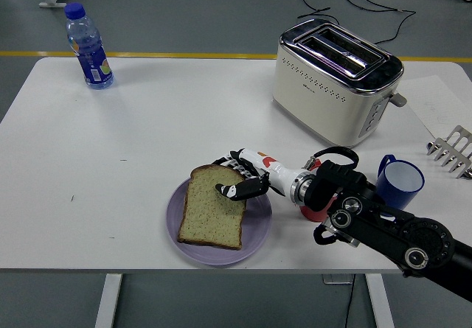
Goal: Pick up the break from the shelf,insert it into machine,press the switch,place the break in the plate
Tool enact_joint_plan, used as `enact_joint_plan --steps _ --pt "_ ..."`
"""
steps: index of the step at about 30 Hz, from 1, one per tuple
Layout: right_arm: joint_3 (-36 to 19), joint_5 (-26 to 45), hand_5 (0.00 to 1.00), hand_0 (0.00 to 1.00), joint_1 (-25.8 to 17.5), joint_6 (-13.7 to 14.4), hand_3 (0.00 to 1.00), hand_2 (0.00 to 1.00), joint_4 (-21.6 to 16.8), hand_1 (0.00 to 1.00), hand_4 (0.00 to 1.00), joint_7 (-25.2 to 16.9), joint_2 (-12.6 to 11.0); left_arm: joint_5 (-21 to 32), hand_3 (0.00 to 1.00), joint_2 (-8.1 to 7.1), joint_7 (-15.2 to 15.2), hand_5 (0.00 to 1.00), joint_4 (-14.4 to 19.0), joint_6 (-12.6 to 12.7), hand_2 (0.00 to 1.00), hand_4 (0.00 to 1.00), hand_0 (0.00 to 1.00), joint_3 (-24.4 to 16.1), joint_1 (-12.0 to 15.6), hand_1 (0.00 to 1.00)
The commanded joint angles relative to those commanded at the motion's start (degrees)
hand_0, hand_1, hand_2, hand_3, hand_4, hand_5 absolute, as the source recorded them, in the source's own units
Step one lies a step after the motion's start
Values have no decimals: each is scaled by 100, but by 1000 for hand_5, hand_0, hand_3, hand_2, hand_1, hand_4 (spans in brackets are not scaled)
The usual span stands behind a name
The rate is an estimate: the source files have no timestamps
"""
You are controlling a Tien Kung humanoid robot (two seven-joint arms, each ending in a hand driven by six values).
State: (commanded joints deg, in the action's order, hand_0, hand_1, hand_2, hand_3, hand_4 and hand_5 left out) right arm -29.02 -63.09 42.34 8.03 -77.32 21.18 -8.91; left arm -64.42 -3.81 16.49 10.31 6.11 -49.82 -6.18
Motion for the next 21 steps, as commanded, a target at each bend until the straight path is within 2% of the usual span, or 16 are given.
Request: enact_joint_plan --steps 2,3,12,18,20,21 --pt "-13 -68 93 792 -5 -29 803 770 -3 765 680 8 -12 -2 604 -1 1 949 0 -2 597 328 654 3 2 590" --pt "-24 -118 103 863 -11 -43 836 841 -8 816 699 8 -21 -10 603 -2 1 948 0 -3 597 329 654 2 5 590" --pt "-272 -473 117 895 -75 13 845 864 -211 834 711 -81 -103 -91 603 3 8 949 0 -13 598 328 654 -46 34 591" --pt "-657 -404 132 894 -141 22 841 859 -737 831 723 -187 -275 -135 603 5 7 949 0 -23 597 328 653 -74 65 591" --pt "-832 -129 132 894 -168 -33 841 859 -997 831 723 -412 -381 -137 603 5 5 949 0 -23 597 328 653 -75 71 591" --pt "-934 43 157 851 -184 -88 784 812 -1131 791 706 -556 -437 -142 603 4 4 949 0 -24 598 328 654 -79 73 594"
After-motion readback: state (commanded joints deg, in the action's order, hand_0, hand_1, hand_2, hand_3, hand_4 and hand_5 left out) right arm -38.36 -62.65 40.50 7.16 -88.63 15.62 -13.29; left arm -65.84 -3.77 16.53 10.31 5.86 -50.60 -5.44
